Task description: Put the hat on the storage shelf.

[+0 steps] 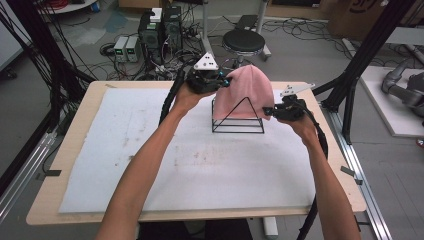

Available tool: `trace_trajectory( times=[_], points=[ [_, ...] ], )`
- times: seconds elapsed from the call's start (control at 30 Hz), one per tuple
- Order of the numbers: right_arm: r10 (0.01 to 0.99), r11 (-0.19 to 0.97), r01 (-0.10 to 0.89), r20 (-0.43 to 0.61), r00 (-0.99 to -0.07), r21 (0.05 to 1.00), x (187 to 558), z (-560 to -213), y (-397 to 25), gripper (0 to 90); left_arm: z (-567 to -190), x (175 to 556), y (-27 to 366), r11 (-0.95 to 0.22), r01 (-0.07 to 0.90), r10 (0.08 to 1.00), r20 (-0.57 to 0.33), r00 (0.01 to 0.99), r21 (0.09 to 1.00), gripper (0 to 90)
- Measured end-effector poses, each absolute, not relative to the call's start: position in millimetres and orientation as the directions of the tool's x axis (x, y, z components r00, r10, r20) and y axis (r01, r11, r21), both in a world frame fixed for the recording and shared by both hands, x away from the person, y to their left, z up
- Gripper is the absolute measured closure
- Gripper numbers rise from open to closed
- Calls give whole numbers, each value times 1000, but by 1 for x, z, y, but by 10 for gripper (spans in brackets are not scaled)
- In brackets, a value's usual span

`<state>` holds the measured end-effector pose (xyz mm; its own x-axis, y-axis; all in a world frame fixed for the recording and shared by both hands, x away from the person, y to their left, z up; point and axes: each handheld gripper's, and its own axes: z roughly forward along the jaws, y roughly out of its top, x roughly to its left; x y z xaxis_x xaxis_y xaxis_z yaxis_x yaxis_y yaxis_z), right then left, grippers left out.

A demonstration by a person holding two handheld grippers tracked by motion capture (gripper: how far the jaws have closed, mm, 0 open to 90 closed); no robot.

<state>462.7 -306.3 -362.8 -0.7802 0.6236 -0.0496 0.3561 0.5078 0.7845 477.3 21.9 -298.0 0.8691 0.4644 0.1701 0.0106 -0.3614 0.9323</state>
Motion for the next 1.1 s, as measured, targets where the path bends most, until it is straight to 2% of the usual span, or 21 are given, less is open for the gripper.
trace_trajectory(
  times=[0.23,0.47,1.1],
  points=[
    [624,527,359,-64,-779,771,461,-370,-305,839,-309,475,23,-371,25,465,162,870,928,835],
    [637,522,387,-46,-770,760,459,-389,-308,839,-320,473,20,-382,36,458,155,876,924,836],
    [653,510,430,-10,-757,745,462,-409,-311,838,-336,476,18,-398,67,463,137,876,915,835]
  ],
)
